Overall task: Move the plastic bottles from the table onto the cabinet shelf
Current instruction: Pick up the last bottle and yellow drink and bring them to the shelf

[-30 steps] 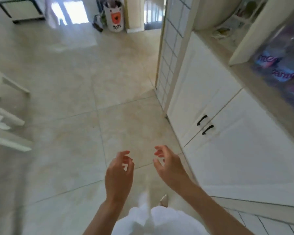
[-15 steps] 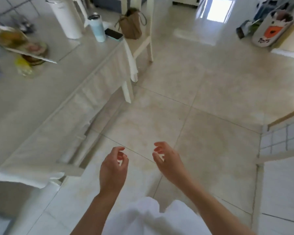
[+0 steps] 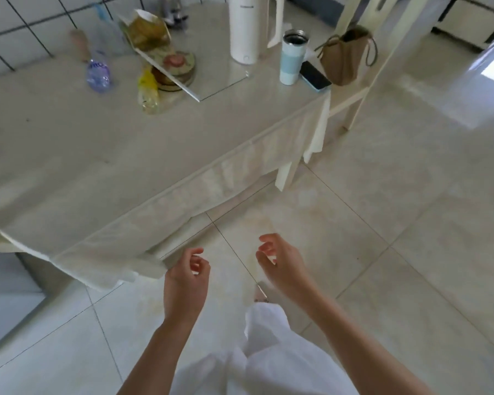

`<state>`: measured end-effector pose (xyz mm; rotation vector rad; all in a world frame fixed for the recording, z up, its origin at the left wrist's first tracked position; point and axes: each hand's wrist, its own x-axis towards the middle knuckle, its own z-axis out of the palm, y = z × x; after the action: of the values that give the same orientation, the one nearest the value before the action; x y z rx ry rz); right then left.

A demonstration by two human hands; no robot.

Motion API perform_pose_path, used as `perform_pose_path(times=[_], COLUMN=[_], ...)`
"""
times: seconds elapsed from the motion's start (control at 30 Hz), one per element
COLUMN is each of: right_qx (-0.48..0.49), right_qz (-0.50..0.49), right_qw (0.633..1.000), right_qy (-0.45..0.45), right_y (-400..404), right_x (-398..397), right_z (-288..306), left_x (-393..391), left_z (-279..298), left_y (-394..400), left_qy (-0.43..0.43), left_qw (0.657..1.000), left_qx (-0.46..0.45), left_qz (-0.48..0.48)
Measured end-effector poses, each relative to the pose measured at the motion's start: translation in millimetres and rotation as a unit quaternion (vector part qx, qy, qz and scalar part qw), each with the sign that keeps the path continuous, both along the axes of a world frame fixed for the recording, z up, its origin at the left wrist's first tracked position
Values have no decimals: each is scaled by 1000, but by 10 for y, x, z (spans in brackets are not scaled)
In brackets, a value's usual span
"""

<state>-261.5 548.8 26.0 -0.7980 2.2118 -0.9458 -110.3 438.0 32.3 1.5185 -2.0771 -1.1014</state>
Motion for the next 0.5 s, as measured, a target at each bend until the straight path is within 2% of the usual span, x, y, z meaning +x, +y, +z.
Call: perform_pose_path(times=[0.23, 0.5], right_qx=[-12, 12], right_qz=[111, 172], right_qw=[994, 985], right_qy=[11, 18], right_y=[-1165, -2412], right_x=[-661, -818], right_z=[221, 210], left_x=[-500, -502], left_z=[151, -56], left_y=[-832, -1775], left_qy=[16, 18], left_qw=[997, 989], left_qx=[7, 53], left_qz=[71, 135])
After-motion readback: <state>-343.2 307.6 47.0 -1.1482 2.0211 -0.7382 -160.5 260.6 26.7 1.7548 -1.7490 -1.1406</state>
